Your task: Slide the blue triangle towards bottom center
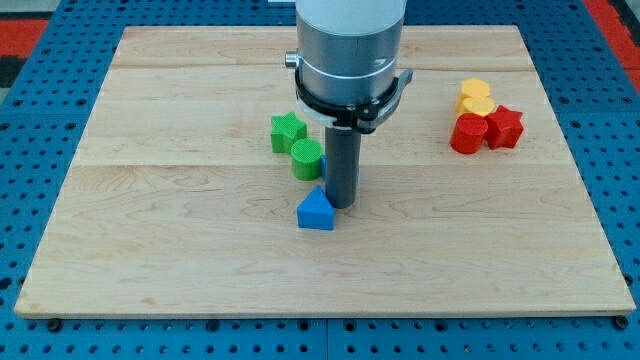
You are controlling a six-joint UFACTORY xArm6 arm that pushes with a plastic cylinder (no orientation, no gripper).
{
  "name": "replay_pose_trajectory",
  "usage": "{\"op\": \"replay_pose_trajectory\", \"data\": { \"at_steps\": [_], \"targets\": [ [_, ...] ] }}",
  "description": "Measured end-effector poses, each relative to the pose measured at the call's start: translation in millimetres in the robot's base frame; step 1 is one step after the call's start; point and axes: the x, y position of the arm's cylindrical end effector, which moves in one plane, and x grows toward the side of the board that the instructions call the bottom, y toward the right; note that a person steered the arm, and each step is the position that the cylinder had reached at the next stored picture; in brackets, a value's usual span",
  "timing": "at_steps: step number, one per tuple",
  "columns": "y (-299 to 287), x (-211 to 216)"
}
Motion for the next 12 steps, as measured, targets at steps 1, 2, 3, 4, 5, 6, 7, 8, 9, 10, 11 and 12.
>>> {"op": "replay_pose_trajectory", "data": {
  "at_steps": [1, 2, 3, 4, 5, 6, 7, 8, 9, 10, 11, 12],
  "targets": [
    [-10.2, -7.7],
    [-34.2, -7.7],
    [-48.1, -8.3],
    [-58.2, -8.9],
    [-59.7, -8.9],
    [-61.9, -8.2],
    [-65.1, 1.0],
    [-58.3, 12.2],
    [-56.4, 22.8],
    [-65.5, 30.6],
    [-65.4, 48.6],
    [-44.6, 48.6]
  ]
}}
